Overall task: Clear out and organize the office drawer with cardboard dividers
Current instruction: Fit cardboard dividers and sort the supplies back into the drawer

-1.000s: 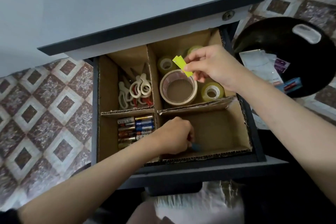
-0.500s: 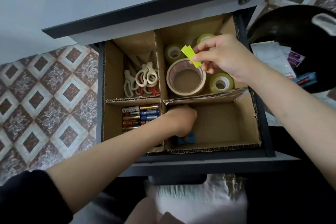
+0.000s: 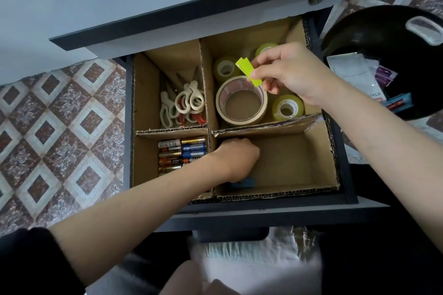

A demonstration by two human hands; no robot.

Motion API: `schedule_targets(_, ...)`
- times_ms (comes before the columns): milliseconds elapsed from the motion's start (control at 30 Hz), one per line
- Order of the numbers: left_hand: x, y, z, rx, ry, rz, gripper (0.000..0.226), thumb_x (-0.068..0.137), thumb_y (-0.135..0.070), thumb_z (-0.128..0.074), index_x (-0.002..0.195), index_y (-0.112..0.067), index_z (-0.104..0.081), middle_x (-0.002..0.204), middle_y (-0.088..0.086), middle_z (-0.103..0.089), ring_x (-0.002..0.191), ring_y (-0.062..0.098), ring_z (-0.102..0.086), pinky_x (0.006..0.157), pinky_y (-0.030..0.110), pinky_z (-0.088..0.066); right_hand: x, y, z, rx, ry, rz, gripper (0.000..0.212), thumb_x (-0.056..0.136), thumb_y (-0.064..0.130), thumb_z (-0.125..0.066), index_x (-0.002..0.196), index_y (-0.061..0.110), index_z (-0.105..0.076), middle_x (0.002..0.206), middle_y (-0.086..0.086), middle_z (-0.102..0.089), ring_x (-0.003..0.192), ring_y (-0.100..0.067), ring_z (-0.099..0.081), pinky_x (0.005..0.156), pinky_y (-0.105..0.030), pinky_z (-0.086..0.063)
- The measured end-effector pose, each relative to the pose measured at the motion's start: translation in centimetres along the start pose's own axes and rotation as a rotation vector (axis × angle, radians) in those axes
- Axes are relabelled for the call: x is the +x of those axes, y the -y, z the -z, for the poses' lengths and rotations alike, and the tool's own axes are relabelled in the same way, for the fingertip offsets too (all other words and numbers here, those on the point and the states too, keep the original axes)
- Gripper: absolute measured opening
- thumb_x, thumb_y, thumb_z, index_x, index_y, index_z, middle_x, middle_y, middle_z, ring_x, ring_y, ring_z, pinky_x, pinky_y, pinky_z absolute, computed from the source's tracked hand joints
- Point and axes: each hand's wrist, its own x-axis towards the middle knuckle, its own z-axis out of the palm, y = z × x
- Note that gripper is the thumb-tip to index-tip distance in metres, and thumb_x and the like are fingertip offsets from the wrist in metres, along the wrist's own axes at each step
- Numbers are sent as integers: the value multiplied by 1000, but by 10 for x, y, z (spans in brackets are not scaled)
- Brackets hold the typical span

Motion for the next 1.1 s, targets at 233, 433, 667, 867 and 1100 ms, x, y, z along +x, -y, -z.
schedule_targets(233, 1, 4, 1, -117, 90, -11, 17, 89, -4, -55, 104, -6, -63, 108, 10, -62, 95, 24, -61, 79, 28, -51, 0, 0, 1, -7, 3, -5, 17, 83, 0, -64, 76, 15, -64, 49, 7, -60, 46, -7, -53, 43, -16, -41)
schedule_targets(433, -1, 6, 13, -212, 212, -108, 38, 90, 1, -45, 117, -19, -64, 74, -17, -42, 79, 8, -47, 64, 16, -37, 0, 1, 4, -7, -12, -10, 14, 83, 0, -64, 77, 13, -64, 55, 6, -58, 44, -5, -53, 42, -16, -40)
schedule_targets(667, 5, 10, 18, -285, 398, -61, 41, 92, 4, -38, 115, -15, -67, 86, -4, -56, 79, 12, -55, 70, 22, -45, 0, 1, 4, -12, -12, -12, 13, 83, 0, -64, 78, 12, -64, 58, 3, -58, 45, -6, -53, 42, -16, -40)
schedule_targets(867, 10, 12, 16, -333, 462, -35, 37, 93, 4, -38, 116, -7, -66, 98, 6, -59, 80, 16, -56, 64, 18, -45, 0, -1, 4, -18, -5, -14, 17, 83, 0, -64, 76, 16, -63, 49, 8, -59, 44, -4, -53, 42, -15, -40)
schedule_targets(1100, 11, 12, 16, -334, 460, -22, 41, 93, 5, -36, 117, -10, -65, 101, 9, -61, 84, 18, -58, 66, 18, -46, 0, -1, 4, -22, -14, -23, 17, 83, 0, -64, 76, 15, -63, 59, 3, -58, 45, -6, -53, 42, -16, -40)
